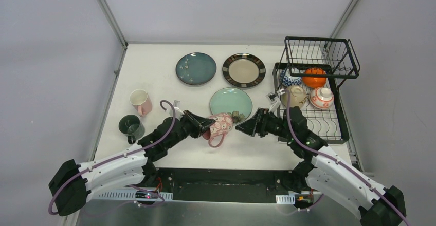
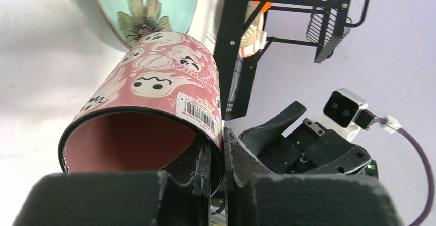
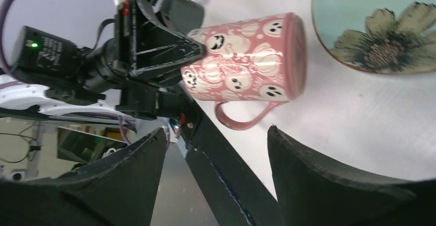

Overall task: Load the mixed dishes into the dish rack
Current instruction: Pick up the cup at the center of the board.

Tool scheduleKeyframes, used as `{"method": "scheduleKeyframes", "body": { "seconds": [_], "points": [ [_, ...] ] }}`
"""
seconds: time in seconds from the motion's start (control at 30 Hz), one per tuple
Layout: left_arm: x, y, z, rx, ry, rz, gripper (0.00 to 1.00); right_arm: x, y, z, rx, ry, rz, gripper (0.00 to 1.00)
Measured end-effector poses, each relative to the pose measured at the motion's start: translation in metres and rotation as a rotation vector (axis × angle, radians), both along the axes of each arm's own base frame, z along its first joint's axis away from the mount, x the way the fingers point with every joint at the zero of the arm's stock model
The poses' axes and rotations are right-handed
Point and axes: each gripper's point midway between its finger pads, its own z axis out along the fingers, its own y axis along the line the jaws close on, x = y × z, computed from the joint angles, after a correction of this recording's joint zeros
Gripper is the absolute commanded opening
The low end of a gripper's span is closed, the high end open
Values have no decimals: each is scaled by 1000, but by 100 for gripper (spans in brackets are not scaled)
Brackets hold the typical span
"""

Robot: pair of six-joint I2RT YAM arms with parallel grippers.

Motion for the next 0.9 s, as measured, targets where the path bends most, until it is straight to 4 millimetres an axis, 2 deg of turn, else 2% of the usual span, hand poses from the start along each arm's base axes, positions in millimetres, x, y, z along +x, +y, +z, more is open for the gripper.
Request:
{"method": "scheduleKeyframes", "body": {
  "seconds": [0.1,0.23,0.33,0.5,0.6,0.73,0.9],
  "points": [
    [7,-8,12,-23,-38,-2,0,1,8,8,91,-8,4,75],
    [16,-23,39,-66,-81,-29,0,4,18,5,141,32,23,82],
    [24,-30,72,-103,-143,-42,0,6,23,8,165,40,28,84],
    [29,-31,136,-168,-287,-47,0,8,26,23,219,5,34,87],
    [28,-29,159,-202,-340,-45,0,10,27,31,242,-21,36,87],
    [25,-34,167,-226,-353,-80,0,11,32,46,297,-62,61,85],
    [23,-47,159,-244,-319,-137,0,12,43,64,362,-100,120,80]
  ]
}}
